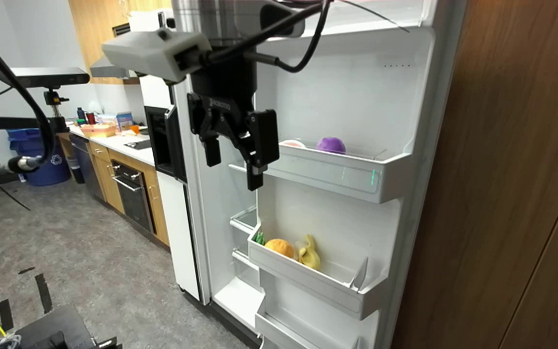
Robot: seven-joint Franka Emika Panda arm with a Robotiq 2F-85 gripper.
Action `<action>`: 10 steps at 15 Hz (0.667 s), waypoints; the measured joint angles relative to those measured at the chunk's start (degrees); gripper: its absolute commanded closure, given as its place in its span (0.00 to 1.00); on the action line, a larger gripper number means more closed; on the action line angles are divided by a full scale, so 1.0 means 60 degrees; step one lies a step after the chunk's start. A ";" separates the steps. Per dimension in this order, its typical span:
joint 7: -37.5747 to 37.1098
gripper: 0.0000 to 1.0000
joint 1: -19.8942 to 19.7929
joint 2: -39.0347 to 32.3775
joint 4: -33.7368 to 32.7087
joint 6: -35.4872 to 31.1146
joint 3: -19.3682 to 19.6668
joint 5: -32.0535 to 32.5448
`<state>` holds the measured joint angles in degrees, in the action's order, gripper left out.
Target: Pick the purple ball and put in the side compartment of the fridge door
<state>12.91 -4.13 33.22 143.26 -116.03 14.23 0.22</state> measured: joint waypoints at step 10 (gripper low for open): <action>-0.0009 0.00 0.0236 -0.1865 -0.1207 -0.1466 -0.0564 -0.0313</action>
<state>12.85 -2.72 22.02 136.02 -124.82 10.84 -1.66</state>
